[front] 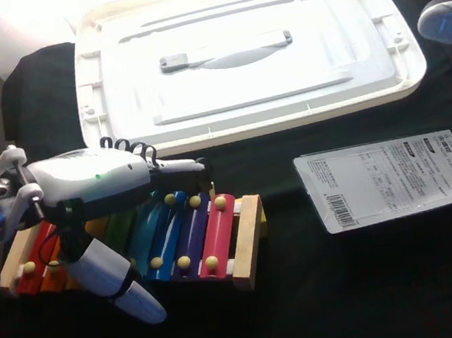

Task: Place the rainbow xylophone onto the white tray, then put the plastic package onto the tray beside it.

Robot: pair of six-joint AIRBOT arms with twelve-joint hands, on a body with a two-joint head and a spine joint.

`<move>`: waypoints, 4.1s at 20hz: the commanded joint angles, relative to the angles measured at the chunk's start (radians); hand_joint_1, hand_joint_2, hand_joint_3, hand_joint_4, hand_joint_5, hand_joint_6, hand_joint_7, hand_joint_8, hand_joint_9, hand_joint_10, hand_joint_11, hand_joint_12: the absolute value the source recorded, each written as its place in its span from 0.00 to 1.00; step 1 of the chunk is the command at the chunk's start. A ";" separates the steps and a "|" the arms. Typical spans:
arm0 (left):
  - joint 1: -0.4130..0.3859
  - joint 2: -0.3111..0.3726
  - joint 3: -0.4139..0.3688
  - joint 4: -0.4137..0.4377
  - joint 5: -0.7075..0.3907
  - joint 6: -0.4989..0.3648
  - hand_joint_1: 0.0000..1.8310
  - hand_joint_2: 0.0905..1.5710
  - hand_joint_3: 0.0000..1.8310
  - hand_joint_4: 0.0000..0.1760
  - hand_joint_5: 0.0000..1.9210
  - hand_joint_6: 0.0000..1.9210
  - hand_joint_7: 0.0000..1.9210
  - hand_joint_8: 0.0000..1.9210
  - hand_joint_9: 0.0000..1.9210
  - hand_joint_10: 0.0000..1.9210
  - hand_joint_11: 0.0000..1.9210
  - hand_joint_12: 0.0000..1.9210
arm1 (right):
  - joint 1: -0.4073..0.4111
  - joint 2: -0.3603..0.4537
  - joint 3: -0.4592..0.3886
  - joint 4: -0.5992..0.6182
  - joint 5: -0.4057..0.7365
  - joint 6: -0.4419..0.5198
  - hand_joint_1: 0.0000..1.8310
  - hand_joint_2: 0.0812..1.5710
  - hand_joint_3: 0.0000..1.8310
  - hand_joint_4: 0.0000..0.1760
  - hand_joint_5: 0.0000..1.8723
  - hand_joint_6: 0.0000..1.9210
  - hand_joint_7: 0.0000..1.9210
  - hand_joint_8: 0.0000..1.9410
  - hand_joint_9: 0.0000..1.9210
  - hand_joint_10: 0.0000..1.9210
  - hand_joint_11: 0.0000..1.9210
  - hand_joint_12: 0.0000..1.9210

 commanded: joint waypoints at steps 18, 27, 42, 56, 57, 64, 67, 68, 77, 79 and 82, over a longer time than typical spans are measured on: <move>-0.030 0.107 -0.031 -0.281 -0.140 0.165 0.72 0.82 0.00 0.00 0.21 0.82 0.31 0.84 0.35 0.82 0.27 0.84 | 0.006 -0.003 -0.002 0.040 0.117 0.008 0.36 0.63 0.00 0.06 0.10 0.00 0.20 0.00 0.21 0.00 0.03 0.34; -0.161 0.132 -0.012 -0.235 -0.115 0.182 0.72 0.80 0.00 0.00 0.25 0.85 0.36 0.76 0.40 0.75 0.33 0.68 | 0.006 -0.006 -0.002 0.040 0.117 0.008 0.36 0.63 0.00 0.00 0.10 0.00 0.20 0.00 0.21 0.00 0.04 0.33; -0.382 -0.106 0.250 -0.208 0.129 0.213 0.80 0.73 0.00 0.00 0.19 0.64 0.38 0.72 0.42 0.70 0.26 0.80 | 0.007 -0.020 0.000 0.041 0.117 0.009 0.38 0.60 0.00 0.24 0.10 0.00 0.21 0.00 0.23 0.00 0.05 0.31; -0.483 -0.332 0.482 -0.189 0.221 0.213 0.88 0.72 0.00 0.00 0.18 0.70 0.34 0.74 0.42 0.68 0.40 0.81 | 0.007 -0.050 0.030 0.033 0.148 0.043 0.36 0.65 0.00 0.18 0.10 0.00 0.22 0.00 0.23 0.00 0.10 0.19; -0.488 -0.347 0.497 -0.189 0.224 0.213 0.82 0.75 0.00 0.00 0.19 0.69 0.33 0.77 0.40 0.72 0.30 0.73 | 0.007 -0.051 0.030 0.031 0.149 0.045 0.35 0.65 0.00 0.11 0.09 0.00 0.22 0.00 0.23 0.00 0.10 0.19; -0.482 -0.422 0.591 -0.202 0.199 0.195 0.74 0.76 0.00 0.00 0.16 0.69 0.37 0.73 0.31 0.64 0.19 0.77 | 0.007 -0.076 0.049 0.023 0.158 0.062 0.36 0.67 0.01 0.12 0.08 0.00 0.22 0.00 0.23 0.00 0.12 0.15; -0.465 -0.472 0.662 -0.187 0.152 0.134 0.79 0.78 0.00 0.02 0.12 0.73 0.31 0.82 0.35 0.78 0.18 0.80 | 0.008 -0.081 0.057 0.019 0.167 0.063 0.34 0.69 0.00 0.12 0.07 0.00 0.21 0.00 0.22 0.00 0.13 0.12; -0.459 -0.488 0.679 -0.186 0.144 0.122 0.73 0.78 0.00 0.00 0.13 0.69 0.35 0.77 0.28 0.62 0.15 0.75 | 0.008 -0.082 0.057 0.019 0.174 0.063 0.35 0.70 0.01 0.10 0.06 0.00 0.21 0.00 0.22 0.00 0.13 0.12; -0.386 -0.541 0.764 -0.210 0.107 0.007 0.71 0.78 0.00 0.00 0.17 0.59 0.35 0.76 0.21 0.67 0.17 0.80 | 0.008 -0.087 0.055 0.019 0.186 0.068 0.31 0.69 0.00 0.12 0.07 0.00 0.21 0.00 0.23 0.00 0.15 0.12; -0.375 -0.544 0.765 -0.217 0.108 0.007 0.62 0.81 0.00 0.00 0.29 0.77 0.34 0.77 0.21 0.67 0.15 0.83 | 0.008 -0.087 0.054 0.019 0.187 0.068 0.30 0.69 0.00 0.04 0.05 0.00 0.21 0.00 0.23 0.00 0.15 0.13; -0.358 -0.549 0.775 -0.243 0.108 0.007 0.61 0.82 0.00 0.13 0.32 0.81 0.35 0.76 0.23 0.68 0.15 0.85 | 0.008 -0.088 0.053 0.019 0.188 0.068 0.29 0.68 0.00 0.03 0.06 0.00 0.22 0.00 0.24 0.00 0.16 0.13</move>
